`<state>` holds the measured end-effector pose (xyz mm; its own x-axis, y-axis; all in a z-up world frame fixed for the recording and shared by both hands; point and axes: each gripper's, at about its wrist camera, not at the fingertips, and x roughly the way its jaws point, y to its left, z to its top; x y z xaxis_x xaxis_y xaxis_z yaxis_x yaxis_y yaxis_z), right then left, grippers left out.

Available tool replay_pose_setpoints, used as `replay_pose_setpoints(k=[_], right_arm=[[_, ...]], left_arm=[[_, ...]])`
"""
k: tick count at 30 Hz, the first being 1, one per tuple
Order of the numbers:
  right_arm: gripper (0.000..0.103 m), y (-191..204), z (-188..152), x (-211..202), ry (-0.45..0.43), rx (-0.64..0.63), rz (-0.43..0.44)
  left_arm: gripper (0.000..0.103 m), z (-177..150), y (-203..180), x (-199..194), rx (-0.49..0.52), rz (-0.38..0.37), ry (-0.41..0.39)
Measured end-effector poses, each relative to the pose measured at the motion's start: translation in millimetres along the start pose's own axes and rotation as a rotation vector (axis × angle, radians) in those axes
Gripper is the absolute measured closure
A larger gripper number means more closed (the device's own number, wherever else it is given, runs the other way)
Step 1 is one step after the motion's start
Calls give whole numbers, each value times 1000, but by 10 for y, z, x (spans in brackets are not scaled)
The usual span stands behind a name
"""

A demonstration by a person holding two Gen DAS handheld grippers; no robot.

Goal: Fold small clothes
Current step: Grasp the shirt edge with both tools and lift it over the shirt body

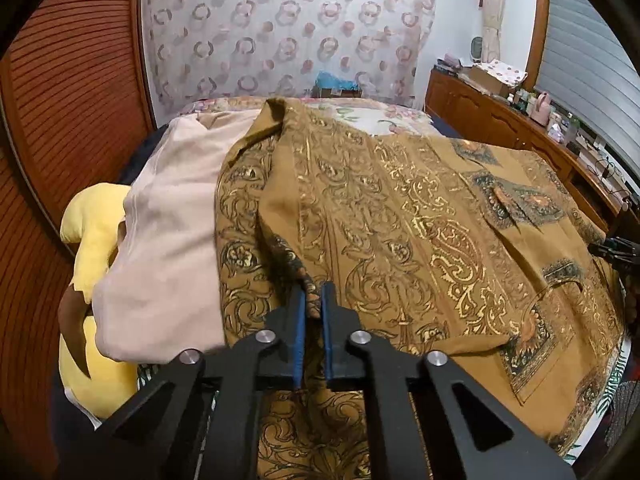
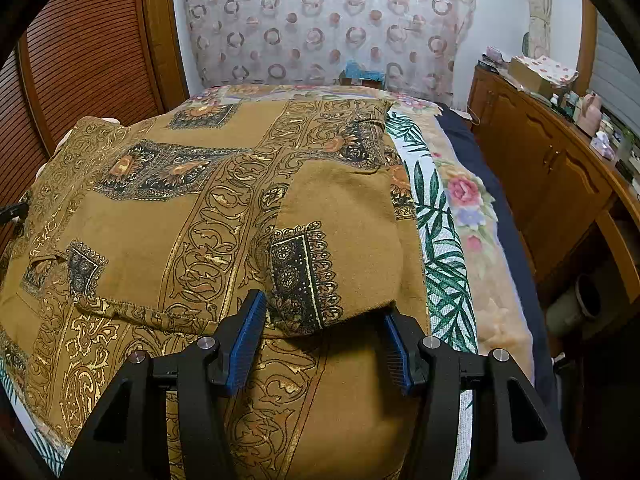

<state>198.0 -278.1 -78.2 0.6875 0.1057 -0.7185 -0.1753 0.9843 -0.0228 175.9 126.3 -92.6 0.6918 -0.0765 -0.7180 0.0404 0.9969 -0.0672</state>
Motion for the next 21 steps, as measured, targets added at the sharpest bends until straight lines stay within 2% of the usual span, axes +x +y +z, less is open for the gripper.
replay_pose_setpoints(k=[9,13,17,21], right_arm=[[46,-1,0,1,0,0,0],[46,-8,1,0,0,3,4],[46,-132,24,-17,-6,69,75],[46,-198,65,-21,-13,105,91]], left_arm=[[96,8,7,62,-6,19,11],[97,19,-10,27,-2,20,-8],[97,34,-31,-18,-2,17,-24],[97,44,-51,-43,-1,14,-36]])
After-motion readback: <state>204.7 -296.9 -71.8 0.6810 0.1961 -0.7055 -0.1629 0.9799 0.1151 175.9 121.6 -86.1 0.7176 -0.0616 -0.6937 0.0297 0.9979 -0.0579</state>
